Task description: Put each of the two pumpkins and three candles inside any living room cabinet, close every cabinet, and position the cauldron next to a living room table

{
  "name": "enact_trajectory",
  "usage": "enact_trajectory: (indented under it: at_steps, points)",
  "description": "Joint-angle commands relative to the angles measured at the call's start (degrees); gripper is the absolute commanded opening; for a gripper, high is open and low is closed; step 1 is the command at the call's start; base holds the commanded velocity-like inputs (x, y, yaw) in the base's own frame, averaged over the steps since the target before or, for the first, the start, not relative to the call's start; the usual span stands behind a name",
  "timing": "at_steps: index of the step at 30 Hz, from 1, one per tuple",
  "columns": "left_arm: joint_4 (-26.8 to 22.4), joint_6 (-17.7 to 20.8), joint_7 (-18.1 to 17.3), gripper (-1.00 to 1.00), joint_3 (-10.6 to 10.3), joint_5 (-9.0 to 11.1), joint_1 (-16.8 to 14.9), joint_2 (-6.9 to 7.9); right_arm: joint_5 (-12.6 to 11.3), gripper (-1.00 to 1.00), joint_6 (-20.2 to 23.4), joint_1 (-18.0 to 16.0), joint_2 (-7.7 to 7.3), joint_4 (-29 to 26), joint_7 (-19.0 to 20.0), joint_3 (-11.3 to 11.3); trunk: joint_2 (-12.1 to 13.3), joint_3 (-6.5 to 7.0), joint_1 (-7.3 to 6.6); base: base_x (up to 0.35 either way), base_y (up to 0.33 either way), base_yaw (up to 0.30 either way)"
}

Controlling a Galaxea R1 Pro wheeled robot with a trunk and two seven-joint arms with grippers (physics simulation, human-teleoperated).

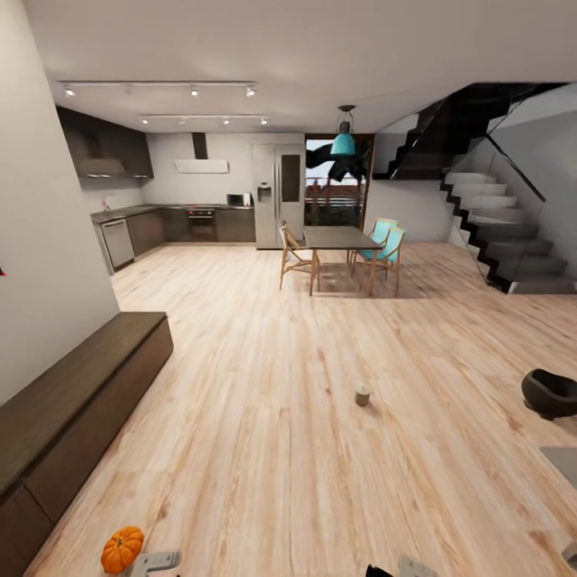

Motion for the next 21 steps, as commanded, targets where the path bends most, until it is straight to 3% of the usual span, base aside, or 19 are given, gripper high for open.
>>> enact_trajectory:
  at_steps: [1,13,21]
  points:
    - [0.0,0.0,0.0,1.00,0.0,0.0,0.0,0.00,0.0,1.00,0.0,0.0,0.03,0.0,0.0,0.0,0.0,0.00,0.00,0.268,-0.183,-0.001]
    - [0.1,0.0,0.0,1.00,0.0,0.0,0.0,0.00,-0.1,1.00,0.0,0.0,0.08,0.0,0.0,-0.1,0.0,0.00,0.00,0.293,-0.140,0.002]
    - [0.1,-0.1,0.0,1.00,0.0,0.0,0.0,0.00,0.0,1.00,0.0,0.0,0.09,0.0,0.0,0.0,0.0,0.00,0.00,0.316,-0.026,0.227]
